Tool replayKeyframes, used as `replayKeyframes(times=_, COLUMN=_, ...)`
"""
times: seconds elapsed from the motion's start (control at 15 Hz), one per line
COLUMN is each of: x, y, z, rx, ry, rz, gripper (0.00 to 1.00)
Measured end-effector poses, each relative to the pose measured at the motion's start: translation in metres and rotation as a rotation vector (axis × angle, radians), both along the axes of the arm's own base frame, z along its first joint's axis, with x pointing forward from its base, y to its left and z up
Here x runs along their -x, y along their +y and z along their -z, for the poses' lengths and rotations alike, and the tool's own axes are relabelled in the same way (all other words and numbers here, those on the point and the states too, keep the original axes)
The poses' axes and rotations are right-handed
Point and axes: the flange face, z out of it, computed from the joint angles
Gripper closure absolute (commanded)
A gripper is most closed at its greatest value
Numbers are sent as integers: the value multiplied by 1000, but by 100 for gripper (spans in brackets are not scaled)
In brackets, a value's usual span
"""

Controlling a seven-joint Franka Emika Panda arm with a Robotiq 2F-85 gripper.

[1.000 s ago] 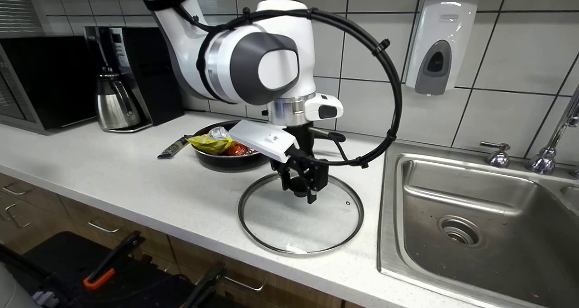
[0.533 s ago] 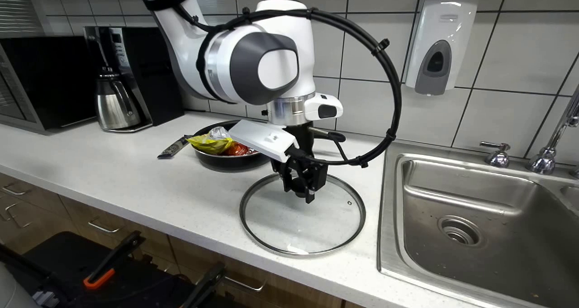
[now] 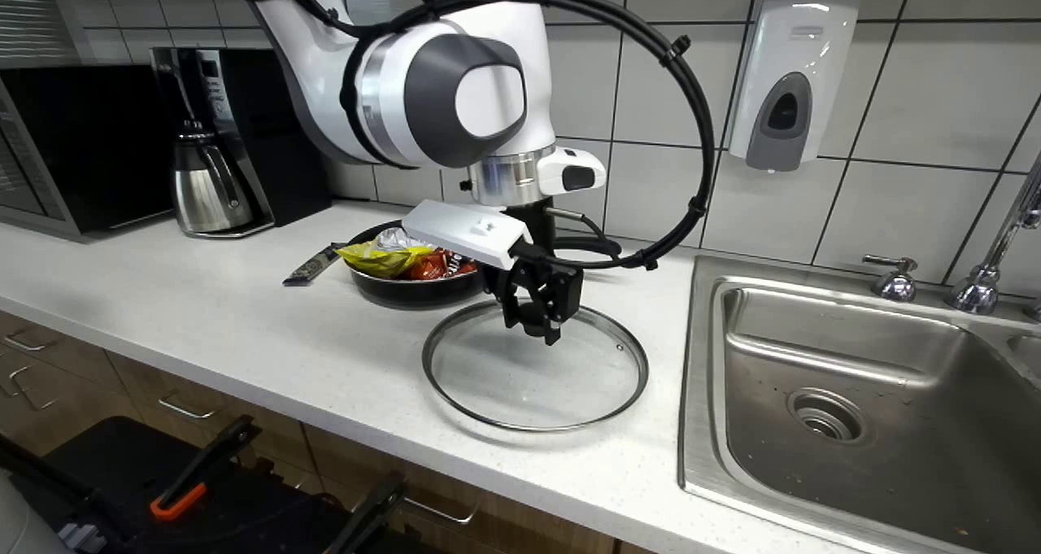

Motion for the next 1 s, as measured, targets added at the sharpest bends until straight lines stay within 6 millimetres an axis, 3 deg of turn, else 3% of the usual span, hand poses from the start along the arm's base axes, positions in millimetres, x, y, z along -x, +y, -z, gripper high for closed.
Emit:
replayKeyframes(times=0.53, x=6, y=14, z=-44, rx=42, ry=-42, rz=-90, gripper=62)
replayKeyframes(times=1.0, x=0, y=45, z=-73, rx=57, ry=-74, rz=-161, gripper=62)
